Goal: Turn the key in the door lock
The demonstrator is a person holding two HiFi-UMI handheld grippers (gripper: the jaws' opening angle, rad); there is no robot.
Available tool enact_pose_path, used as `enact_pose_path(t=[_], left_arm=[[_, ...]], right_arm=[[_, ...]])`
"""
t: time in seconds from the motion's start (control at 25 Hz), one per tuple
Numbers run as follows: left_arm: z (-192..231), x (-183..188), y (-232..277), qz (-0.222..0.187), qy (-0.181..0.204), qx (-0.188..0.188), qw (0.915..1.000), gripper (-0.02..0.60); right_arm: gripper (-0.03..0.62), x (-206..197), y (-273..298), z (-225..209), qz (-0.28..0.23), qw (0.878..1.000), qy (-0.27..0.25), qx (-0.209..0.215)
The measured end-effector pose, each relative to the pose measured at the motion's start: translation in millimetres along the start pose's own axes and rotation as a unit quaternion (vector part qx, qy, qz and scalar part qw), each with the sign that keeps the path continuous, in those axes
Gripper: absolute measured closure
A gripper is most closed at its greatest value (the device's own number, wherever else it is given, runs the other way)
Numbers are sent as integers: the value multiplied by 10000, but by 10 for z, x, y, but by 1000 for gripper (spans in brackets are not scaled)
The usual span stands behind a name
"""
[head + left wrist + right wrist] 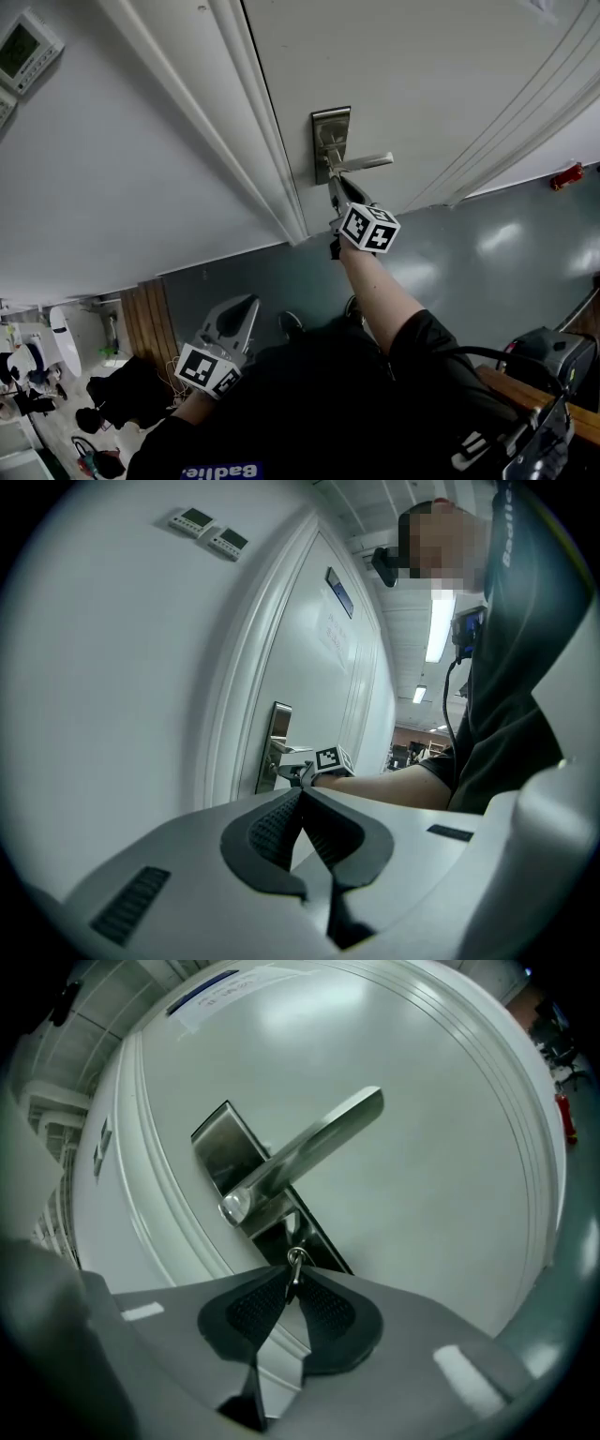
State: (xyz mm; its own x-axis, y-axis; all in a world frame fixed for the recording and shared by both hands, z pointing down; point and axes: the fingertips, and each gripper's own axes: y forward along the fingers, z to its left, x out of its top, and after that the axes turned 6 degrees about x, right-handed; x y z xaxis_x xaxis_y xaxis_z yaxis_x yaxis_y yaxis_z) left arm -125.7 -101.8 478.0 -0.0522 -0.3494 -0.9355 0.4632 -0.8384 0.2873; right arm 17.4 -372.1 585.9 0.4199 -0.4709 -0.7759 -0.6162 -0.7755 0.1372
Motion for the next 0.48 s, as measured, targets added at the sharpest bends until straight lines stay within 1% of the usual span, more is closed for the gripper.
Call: enact_pose_path(t=[0.04, 0.12, 0.2, 0.28, 0.36, 0.44, 0.48], left_arm=[[5, -10, 4, 21, -32, 7, 10000, 575], [8, -34, 18, 62, -78, 4, 10000, 575], [18, -51, 25, 81, -106, 11, 9999, 575], [48, -66, 12, 81, -144, 29, 9999, 575], [81, -89, -21, 82, -182, 37, 9998, 575], [102, -110, -32, 102, -218, 36, 9997, 575], [110, -114, -28, 107, -229, 36, 9997, 575]], right_arm=[[557, 1, 16, 8, 45, 9999, -139, -51], [560, 2, 35, 24, 139, 9984, -516, -179], [557, -6, 40, 38, 292, 9932, -1075, -341], [550, -18, 48, 62, 461, 9831, -1701, -493], [543, -39, 53, 105, 596, 9695, -2295, -614], [540, -47, 58, 114, 677, 9588, -2667, -704], [540, -43, 63, 102, 686, 9580, -2690, -720]])
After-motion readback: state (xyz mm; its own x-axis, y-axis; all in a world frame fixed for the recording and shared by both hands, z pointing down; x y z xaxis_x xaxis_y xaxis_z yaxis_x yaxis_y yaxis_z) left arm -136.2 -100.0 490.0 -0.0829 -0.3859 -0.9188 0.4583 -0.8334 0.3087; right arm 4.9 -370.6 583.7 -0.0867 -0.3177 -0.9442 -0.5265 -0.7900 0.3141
